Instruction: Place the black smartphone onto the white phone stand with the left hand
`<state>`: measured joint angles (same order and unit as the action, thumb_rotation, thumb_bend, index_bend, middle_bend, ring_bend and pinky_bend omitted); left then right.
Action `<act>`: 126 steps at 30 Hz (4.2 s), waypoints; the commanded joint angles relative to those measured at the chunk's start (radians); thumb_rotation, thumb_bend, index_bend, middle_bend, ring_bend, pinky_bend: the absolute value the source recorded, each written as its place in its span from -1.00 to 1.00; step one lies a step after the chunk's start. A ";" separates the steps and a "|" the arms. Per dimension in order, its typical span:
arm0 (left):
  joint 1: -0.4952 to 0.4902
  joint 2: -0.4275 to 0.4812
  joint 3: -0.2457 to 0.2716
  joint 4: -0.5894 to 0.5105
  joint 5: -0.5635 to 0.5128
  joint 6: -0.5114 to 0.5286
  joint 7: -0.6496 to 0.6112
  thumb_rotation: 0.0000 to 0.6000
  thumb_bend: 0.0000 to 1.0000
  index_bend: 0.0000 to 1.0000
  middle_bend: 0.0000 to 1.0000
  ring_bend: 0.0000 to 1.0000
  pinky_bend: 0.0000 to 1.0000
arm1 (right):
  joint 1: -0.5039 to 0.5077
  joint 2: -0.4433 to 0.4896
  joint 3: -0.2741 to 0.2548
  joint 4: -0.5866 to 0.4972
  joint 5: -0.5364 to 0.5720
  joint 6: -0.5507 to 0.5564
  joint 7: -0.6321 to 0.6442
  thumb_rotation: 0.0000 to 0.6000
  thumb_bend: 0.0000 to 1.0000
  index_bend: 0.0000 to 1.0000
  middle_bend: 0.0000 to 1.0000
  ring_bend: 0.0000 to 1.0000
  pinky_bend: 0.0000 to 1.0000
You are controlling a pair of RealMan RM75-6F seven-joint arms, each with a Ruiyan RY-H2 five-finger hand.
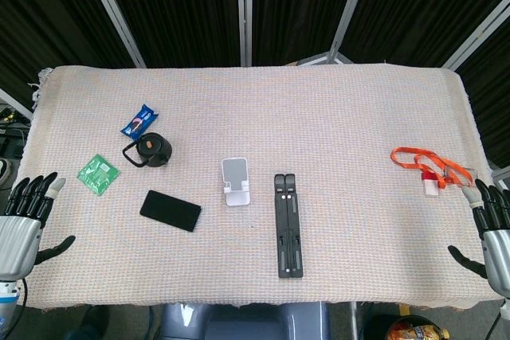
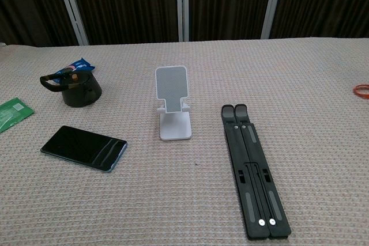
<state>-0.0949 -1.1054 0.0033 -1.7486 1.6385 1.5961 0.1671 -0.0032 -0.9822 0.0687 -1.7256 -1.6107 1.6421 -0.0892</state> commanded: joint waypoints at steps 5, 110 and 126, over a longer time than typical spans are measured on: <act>-0.003 -0.003 0.002 0.009 0.009 -0.016 0.008 1.00 -1.00 -1.00 -1.00 -1.00 -1.00 | 0.002 0.002 -0.002 -0.001 0.000 -0.008 0.005 1.00 -1.00 -1.00 -1.00 -1.00 -1.00; -1.148 -0.238 0.037 0.684 0.507 -0.693 0.259 1.00 -0.95 0.15 -0.06 0.03 -0.07 | 0.029 0.010 0.059 0.078 0.205 -0.111 0.132 1.00 -1.00 -1.00 -1.00 -1.00 -1.00; -1.193 -0.361 0.047 0.763 0.450 -0.744 0.294 1.00 -0.94 0.15 -0.06 0.03 -0.07 | 0.026 0.018 0.066 0.096 0.225 -0.123 0.171 1.00 -1.00 -1.00 -1.00 -1.00 -1.00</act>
<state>-1.2853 -1.4642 0.0490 -0.9870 2.0912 0.8542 0.4596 0.0232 -0.9647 0.1349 -1.6306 -1.3863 1.5200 0.0813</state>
